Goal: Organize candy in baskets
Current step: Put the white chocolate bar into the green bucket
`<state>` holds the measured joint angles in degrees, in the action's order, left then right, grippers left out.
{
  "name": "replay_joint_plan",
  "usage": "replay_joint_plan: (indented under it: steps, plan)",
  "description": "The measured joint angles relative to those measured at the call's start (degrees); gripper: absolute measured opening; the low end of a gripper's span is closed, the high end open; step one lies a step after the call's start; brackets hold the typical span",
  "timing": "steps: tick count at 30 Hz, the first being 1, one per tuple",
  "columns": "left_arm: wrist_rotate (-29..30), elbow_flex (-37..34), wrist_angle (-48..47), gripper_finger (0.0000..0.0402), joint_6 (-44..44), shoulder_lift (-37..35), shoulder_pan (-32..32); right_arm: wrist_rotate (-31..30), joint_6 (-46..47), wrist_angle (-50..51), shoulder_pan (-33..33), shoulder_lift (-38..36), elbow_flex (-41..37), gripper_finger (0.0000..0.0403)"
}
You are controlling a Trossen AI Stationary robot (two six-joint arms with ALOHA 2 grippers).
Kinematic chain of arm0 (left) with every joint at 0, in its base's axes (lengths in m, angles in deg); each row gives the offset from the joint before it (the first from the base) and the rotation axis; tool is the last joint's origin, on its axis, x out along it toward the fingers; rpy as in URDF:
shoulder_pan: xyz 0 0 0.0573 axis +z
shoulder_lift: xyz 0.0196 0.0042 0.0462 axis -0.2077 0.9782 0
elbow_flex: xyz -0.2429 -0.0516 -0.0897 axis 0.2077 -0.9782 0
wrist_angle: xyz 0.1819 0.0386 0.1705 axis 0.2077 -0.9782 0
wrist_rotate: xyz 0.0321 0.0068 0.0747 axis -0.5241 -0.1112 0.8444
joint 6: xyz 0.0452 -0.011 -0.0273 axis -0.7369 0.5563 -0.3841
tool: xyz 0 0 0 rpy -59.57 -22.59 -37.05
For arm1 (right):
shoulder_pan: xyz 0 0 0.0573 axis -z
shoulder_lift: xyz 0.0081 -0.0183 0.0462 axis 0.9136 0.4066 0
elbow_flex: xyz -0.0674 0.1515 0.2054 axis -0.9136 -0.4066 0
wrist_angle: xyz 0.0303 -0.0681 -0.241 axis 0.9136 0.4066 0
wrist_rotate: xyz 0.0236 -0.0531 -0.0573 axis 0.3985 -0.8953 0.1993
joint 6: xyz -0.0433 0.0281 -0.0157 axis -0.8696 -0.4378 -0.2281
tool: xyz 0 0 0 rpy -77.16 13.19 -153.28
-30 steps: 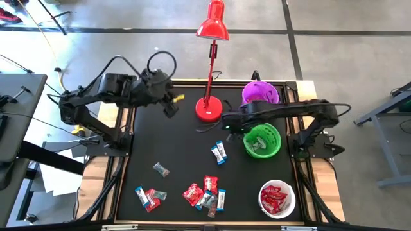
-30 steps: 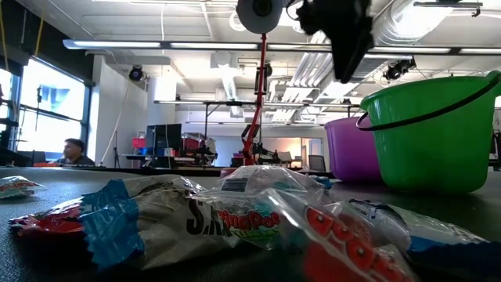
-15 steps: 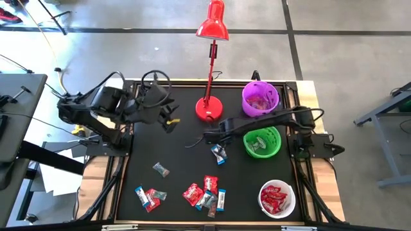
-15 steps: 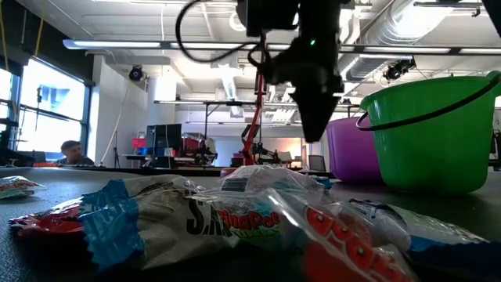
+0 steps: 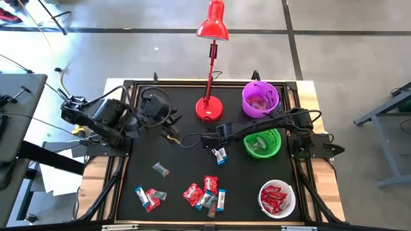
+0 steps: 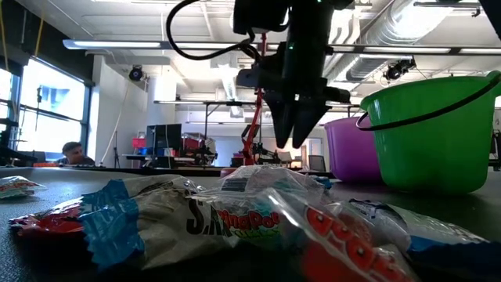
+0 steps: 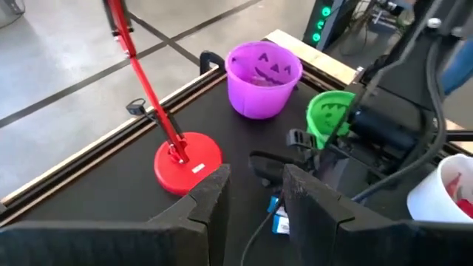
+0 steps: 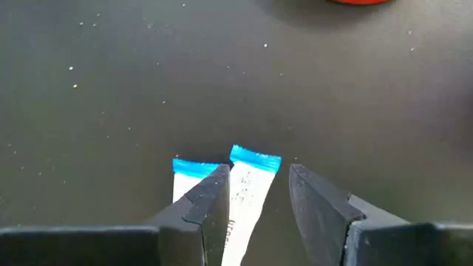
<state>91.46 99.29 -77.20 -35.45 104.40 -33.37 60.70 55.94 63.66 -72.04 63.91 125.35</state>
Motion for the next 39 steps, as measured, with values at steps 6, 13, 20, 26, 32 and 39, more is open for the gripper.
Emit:
replay_joint_plan:
  steps: [6,13,20,26,32,39]
  plan:
    - [0.1,0.0,-0.3,0.0108,-0.1,1.2,-2.1,2.6,3.3,-0.1,0.0,0.0,-0.9,0.0135]
    - [0.5,0.0,-0.3,0.0108,-1.6,1.2,-2.7,7.6,7.5,-4.4,-0.1,0.1,-4.6,0.0134]
    - [1.1,0.0,-0.3,0.0108,-2.7,1.1,-2.7,10.1,8.0,-8.1,-0.8,0.1,-6.5,0.0134]
    - [1.4,0.0,-0.3,0.0108,-3.2,1.1,-2.7,8.5,8.7,-7.4,-0.7,0.1,-6.5,0.0134]
    - [1.4,0.0,-0.3,0.0108,-3.2,1.1,-2.7,8.5,9.3,-7.0,-0.7,1.3,-6.5,0.0134]
    - [1.4,0.0,-0.3,0.0108,-3.3,1.1,-2.7,10.1,9.1,-7.1,-0.8,4.2,-6.4,0.0134]
